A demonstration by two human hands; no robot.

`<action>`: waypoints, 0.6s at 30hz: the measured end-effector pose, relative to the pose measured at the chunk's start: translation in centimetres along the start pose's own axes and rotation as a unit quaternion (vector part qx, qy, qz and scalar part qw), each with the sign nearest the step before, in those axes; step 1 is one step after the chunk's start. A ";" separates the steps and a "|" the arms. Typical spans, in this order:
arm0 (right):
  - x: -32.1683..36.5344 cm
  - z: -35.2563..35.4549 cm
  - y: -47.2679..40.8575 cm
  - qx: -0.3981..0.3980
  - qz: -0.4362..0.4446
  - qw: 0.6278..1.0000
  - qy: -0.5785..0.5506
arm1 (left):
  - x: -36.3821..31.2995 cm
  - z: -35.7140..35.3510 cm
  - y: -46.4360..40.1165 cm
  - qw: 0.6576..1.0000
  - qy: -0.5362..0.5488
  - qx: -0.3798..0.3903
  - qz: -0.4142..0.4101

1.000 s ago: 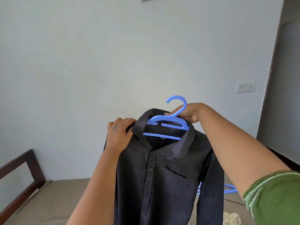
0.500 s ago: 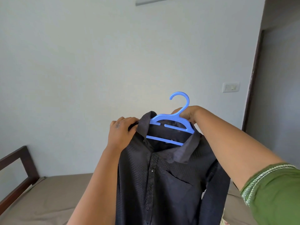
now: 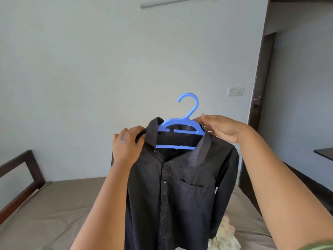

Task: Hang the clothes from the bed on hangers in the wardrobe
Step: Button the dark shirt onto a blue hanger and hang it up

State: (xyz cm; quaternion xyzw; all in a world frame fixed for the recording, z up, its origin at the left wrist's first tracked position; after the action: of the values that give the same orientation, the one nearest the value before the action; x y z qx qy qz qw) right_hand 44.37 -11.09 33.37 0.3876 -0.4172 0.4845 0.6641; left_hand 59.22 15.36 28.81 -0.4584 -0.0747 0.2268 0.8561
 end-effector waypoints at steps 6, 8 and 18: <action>-0.2 -1.4 5.3 -0.210 0.117 0.969 0.056 | -3.6 4.9 1.3 0.999 -0.023 -0.043 -0.006; 1.2 -2.1 7.2 -0.271 0.132 0.950 0.084 | -4.7 6.4 1.3 0.998 -0.031 -0.052 -0.022; 5.2 -4.3 22.0 -0.446 0.100 0.847 0.271 | -10.7 16.4 0.8 0.991 0.099 -0.044 -0.080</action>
State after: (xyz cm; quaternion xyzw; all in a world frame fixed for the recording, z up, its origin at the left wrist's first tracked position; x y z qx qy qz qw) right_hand 24.81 -0.37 39.15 -0.1409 -0.4280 0.3955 0.8003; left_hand 44.01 23.16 38.33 -0.5087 -0.0360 0.1078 0.8534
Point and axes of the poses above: each hand's wrist, its own y-axis away from the middle knuckle, its own z-axis out of the back of the hand, x = y × z, the point moved 2 cm from there along -y, towards the middle knuckle, and after that the axes turned 14 degrees about -z, right-handed, at the moved point
